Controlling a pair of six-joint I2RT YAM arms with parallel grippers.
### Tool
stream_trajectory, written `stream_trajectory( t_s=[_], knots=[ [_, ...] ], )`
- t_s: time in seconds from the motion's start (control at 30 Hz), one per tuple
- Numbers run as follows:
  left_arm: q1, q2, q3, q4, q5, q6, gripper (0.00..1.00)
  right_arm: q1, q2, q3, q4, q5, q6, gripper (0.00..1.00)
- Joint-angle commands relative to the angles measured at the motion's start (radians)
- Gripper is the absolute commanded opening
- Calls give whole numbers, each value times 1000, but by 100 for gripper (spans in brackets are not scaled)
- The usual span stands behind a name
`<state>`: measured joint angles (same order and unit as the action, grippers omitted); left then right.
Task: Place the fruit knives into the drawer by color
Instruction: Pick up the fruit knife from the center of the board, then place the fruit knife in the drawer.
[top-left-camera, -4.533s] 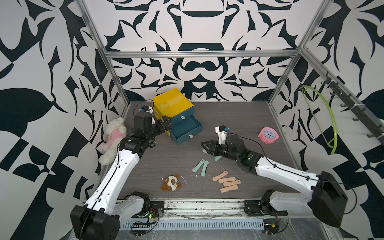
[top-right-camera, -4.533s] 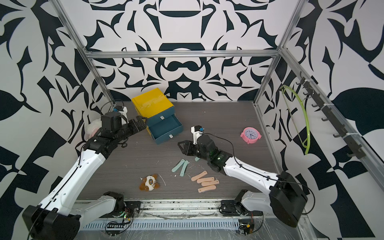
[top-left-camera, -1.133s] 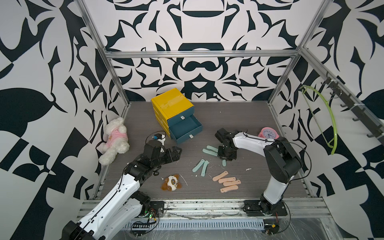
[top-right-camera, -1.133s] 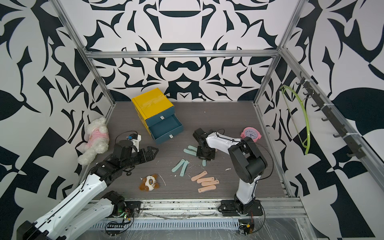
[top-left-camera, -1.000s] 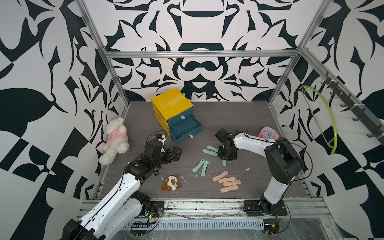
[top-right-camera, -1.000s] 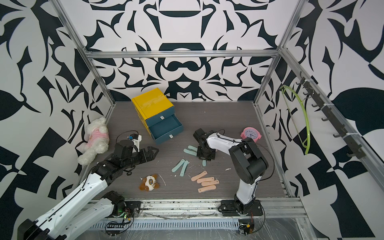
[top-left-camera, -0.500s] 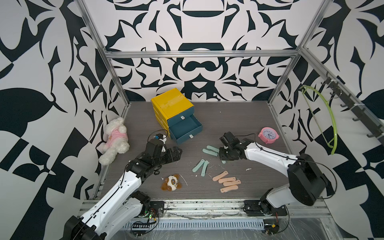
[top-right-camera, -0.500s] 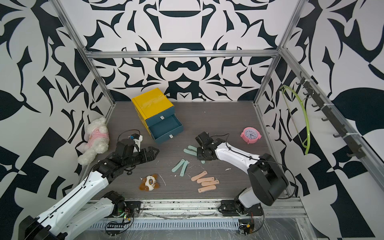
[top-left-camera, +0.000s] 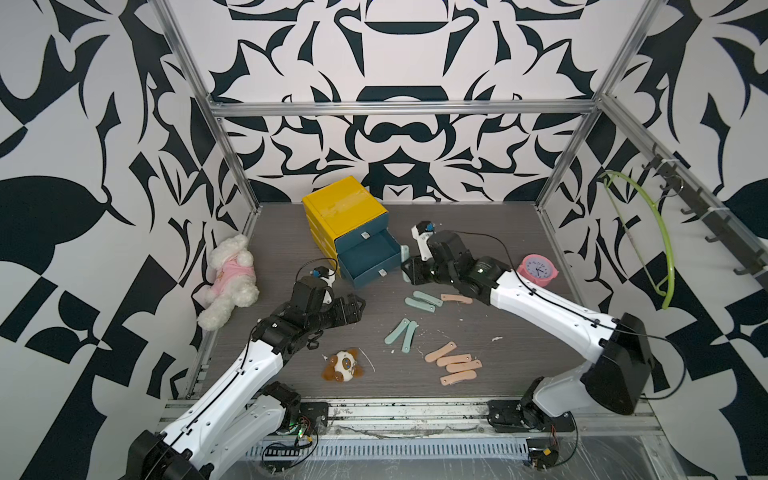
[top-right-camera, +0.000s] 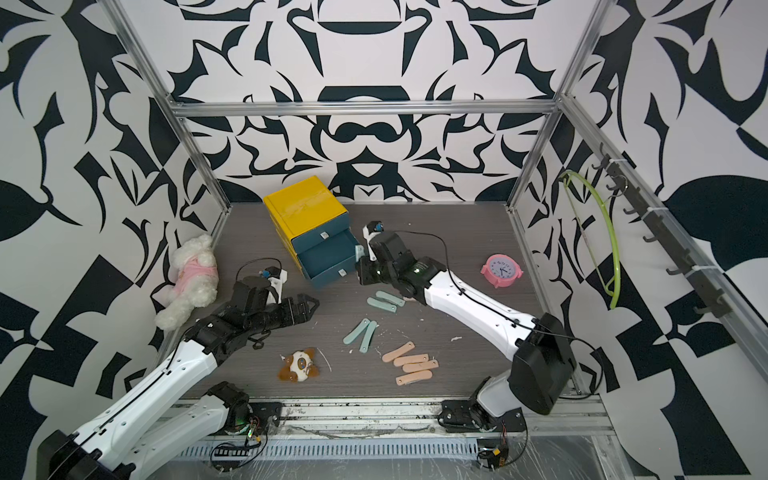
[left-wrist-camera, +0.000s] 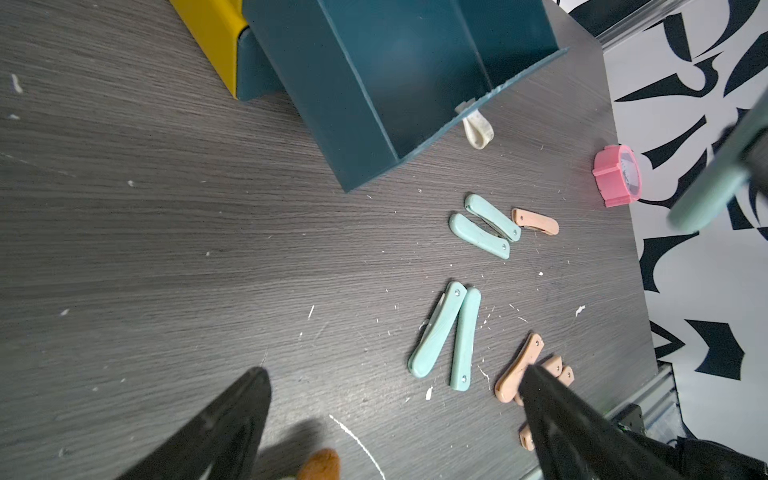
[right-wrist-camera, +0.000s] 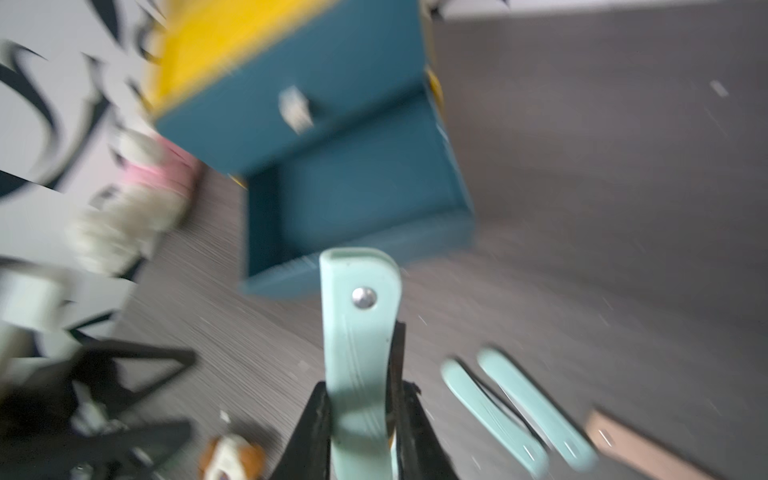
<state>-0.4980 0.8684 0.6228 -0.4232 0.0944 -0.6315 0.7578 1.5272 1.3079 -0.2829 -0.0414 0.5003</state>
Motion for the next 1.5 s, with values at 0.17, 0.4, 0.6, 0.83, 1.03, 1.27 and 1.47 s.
stream_trajectory(
  t_s=[0.17, 0.4, 0.6, 0.83, 1.03, 1.27, 1.47],
  knots=[
    [-2, 5, 40, -38, 19, 15, 99, -4, 243, 253, 106, -28, 9, 10],
    [-1, -3, 37, -46, 32, 21, 99, -27, 365, 317, 167, -49, 78, 16],
    [-2, 8, 51, -63, 43, 47, 99, -28, 370, 324, 163, -58, 90, 40],
    [-8, 26, 77, -62, 84, 80, 99, -28, 257, 260, 152, -59, 105, 46],
    [-157, 114, 102, -54, 15, 99, 96, -30, 61, 73, 123, -20, 137, 46],
    [-349, 328, 159, -29, -77, 119, 86, -42, -155, -161, 73, 73, 176, 46],
    [-430, 520, 214, -32, -142, 176, 77, -48, -321, -293, 16, 175, 201, 46]
  ],
)
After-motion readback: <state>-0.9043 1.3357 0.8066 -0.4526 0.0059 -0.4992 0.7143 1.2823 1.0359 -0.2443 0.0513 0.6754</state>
